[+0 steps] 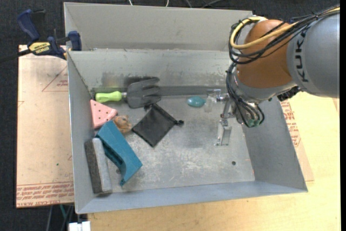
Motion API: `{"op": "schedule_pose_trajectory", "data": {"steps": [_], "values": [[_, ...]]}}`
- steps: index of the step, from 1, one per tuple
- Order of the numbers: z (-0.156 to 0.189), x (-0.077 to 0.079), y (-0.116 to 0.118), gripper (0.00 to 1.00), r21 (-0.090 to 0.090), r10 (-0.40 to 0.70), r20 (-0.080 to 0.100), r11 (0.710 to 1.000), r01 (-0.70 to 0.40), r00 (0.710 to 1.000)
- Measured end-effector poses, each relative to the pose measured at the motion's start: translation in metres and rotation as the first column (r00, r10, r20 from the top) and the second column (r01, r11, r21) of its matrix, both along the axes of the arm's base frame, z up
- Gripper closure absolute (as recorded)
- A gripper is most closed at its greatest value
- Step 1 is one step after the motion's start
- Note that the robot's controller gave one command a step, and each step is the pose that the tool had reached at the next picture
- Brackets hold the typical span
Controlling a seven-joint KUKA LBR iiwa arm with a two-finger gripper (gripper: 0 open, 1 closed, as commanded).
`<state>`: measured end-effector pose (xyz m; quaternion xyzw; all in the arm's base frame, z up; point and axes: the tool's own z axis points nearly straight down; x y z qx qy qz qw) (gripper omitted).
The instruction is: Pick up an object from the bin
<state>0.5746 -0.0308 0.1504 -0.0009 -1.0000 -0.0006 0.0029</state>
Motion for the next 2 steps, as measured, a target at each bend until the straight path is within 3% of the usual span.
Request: {"op": "schedule_pose_trajectory", "data": {"steps": [1,2], "values": [[0.004,0.002,0.000,0.00,-0.001,0.001,0.007,1.000,-0.001,1.000],[0.034,0.036,0.062,0.00,0.001,0.027,0.010,1.000,-0.027,1.000]]}}
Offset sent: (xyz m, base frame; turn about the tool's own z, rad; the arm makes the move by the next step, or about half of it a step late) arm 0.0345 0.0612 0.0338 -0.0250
